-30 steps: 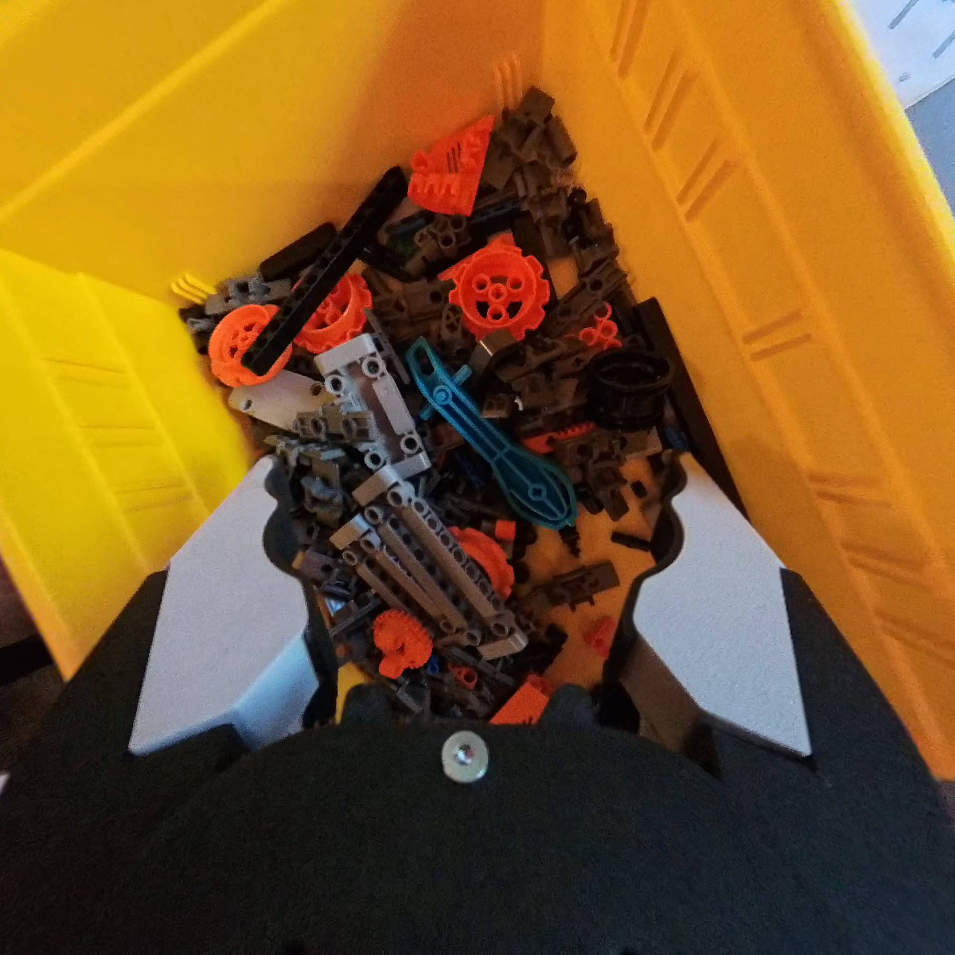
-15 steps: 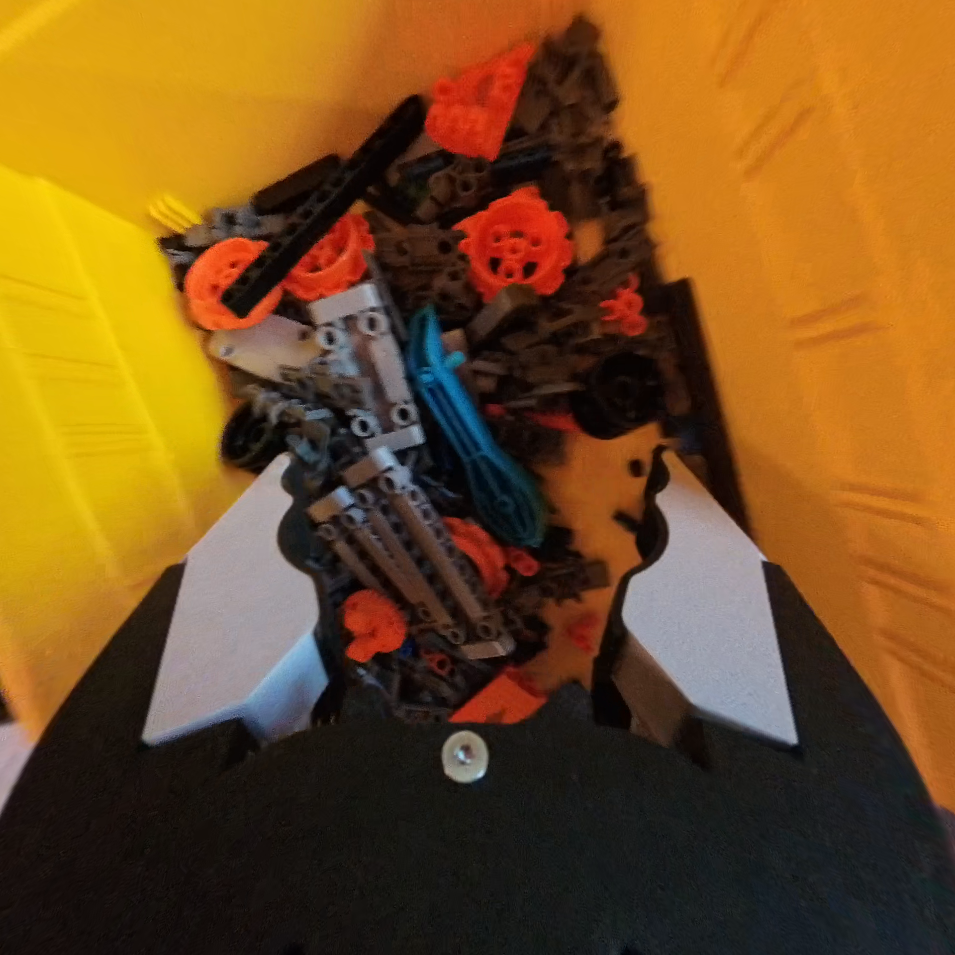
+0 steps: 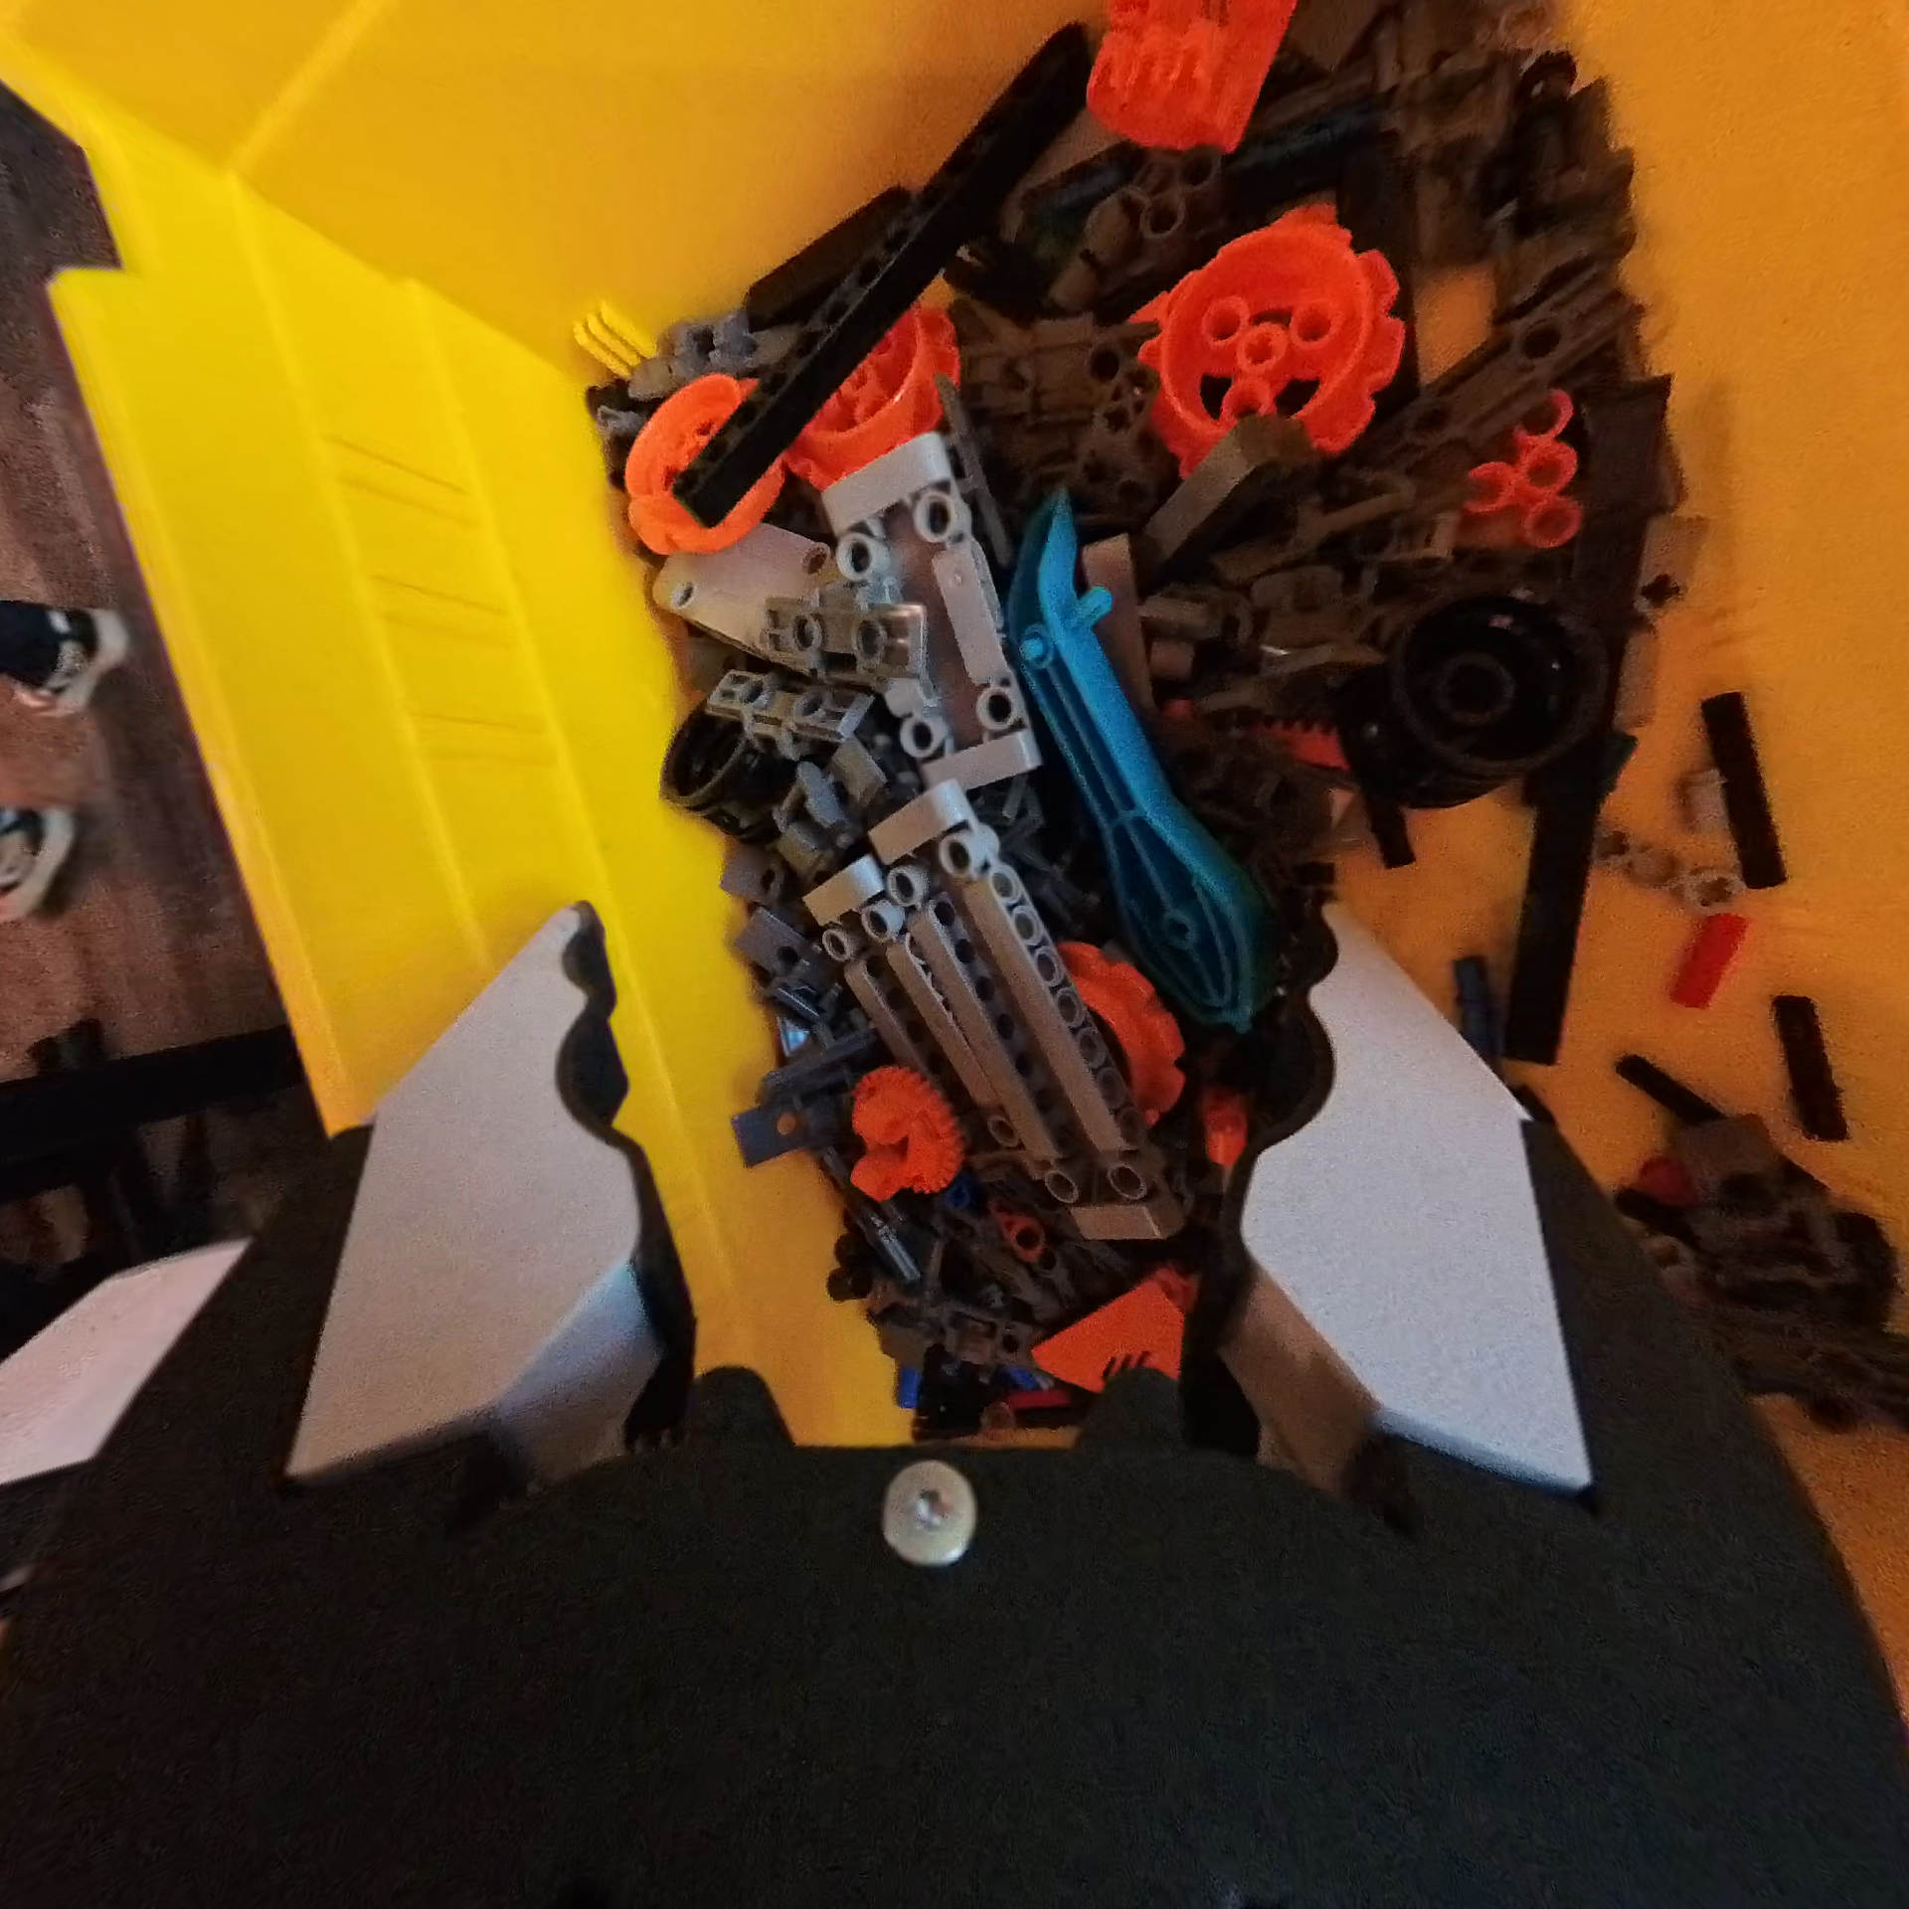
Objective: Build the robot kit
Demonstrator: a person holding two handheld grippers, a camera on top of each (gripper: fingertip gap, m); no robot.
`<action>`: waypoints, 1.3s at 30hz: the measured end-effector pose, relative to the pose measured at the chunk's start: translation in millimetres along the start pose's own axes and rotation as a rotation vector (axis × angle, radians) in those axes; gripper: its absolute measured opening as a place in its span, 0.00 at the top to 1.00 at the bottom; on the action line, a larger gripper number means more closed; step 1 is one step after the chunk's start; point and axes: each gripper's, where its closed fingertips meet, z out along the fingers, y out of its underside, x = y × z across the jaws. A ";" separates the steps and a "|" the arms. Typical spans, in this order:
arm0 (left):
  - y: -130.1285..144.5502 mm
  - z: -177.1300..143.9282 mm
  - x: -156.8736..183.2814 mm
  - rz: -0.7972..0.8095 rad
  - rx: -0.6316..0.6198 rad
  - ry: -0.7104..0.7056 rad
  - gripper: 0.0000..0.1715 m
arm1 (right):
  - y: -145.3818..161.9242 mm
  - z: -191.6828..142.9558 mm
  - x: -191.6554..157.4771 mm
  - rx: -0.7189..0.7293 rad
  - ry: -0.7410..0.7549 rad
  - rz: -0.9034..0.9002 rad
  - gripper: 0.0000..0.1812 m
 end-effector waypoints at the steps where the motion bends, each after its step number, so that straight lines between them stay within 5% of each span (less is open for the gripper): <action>1: 0.6 -1.5 1.8 -0.019 0.012 0.028 0.28 | -0.1 0.1 -0.4 -0.001 -0.001 0.000 0.96; 7: -16.4 -16.6 36.4 -0.026 0.113 0.197 0.22 | 1.6 1.1 -0.8 -0.010 -0.001 -0.003 0.96; 15: -9.8 -5.6 12.7 0.067 0.077 0.000 0.32 | 3.0 0.7 1.3 -0.012 0.004 0.005 0.96; 20: -3.8 -36.9 56.2 -0.033 0.086 0.343 0.27 | 3.6 1.0 1.7 -0.015 0.003 0.006 0.96; 22: 1.6 -38.1 65.0 0.003 0.073 0.354 0.25 | 2.3 0.7 2.1 -0.010 0.004 0.007 0.96; 26: 0.6 -39.0 51.0 -0.033 0.118 0.288 0.29 | -0.5 -1.1 3.4 0.002 0.009 0.007 0.96; 39: -37.7 -60.9 41.6 -0.196 0.388 0.396 0.32 | -18.9 -4.5 -7.6 0.070 -0.018 -0.022 0.96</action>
